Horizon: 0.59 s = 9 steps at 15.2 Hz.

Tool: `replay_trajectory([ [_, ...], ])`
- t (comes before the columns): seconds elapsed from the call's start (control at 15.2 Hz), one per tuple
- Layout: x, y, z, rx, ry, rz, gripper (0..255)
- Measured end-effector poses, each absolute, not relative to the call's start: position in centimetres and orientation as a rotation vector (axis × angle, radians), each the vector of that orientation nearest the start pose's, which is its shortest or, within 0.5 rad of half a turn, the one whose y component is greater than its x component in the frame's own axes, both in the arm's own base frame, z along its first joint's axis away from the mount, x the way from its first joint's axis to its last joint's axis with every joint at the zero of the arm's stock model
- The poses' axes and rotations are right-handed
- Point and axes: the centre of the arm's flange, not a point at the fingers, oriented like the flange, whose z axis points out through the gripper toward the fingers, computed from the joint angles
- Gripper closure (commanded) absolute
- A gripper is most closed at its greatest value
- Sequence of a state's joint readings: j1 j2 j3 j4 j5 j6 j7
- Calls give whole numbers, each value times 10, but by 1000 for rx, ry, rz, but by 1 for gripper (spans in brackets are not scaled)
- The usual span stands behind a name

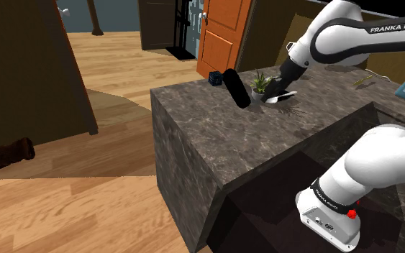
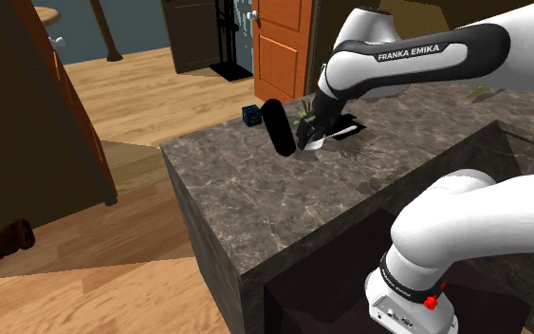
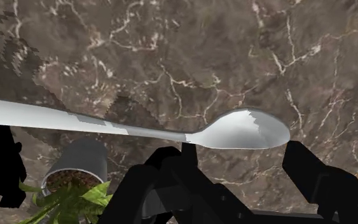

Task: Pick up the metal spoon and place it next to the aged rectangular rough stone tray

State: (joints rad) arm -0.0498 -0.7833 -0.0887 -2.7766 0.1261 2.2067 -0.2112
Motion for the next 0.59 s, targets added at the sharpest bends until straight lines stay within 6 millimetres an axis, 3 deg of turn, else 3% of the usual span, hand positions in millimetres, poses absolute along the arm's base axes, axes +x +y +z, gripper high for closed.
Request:
replay_trajectory([
  [0.59, 357, -155, 447, -2986, -41, -352, 255],
])
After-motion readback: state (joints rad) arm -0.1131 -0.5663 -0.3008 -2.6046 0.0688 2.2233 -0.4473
